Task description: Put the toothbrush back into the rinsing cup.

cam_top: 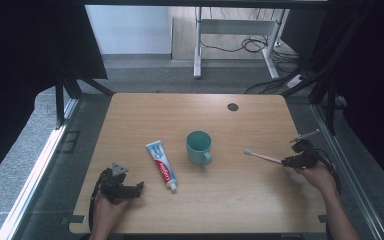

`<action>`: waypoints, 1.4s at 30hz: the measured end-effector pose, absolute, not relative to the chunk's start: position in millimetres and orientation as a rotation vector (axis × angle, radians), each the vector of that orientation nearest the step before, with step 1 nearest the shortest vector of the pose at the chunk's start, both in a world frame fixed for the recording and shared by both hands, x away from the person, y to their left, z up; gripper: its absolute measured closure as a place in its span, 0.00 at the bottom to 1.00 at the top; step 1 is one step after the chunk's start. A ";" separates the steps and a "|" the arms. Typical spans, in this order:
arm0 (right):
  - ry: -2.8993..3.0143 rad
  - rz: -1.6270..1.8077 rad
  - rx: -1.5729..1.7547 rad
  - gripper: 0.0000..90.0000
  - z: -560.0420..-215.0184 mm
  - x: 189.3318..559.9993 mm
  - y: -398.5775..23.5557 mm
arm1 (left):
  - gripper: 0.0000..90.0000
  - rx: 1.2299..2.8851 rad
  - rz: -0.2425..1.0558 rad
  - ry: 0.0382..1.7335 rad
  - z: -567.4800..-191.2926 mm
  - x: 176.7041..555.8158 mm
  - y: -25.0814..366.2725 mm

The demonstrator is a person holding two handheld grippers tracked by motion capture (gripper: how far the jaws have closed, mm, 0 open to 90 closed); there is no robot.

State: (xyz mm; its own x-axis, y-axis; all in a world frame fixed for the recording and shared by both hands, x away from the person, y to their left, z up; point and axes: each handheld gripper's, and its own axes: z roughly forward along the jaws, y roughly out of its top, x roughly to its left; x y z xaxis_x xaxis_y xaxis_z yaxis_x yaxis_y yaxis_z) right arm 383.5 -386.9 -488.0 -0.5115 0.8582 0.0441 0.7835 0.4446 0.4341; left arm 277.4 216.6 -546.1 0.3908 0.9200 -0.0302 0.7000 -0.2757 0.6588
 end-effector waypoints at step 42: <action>2.572 0.575 1.466 1.00 -503.3 362.9 -379.9 | 0.00 2.063 0.484 1.382 -546.1 277.4 216.6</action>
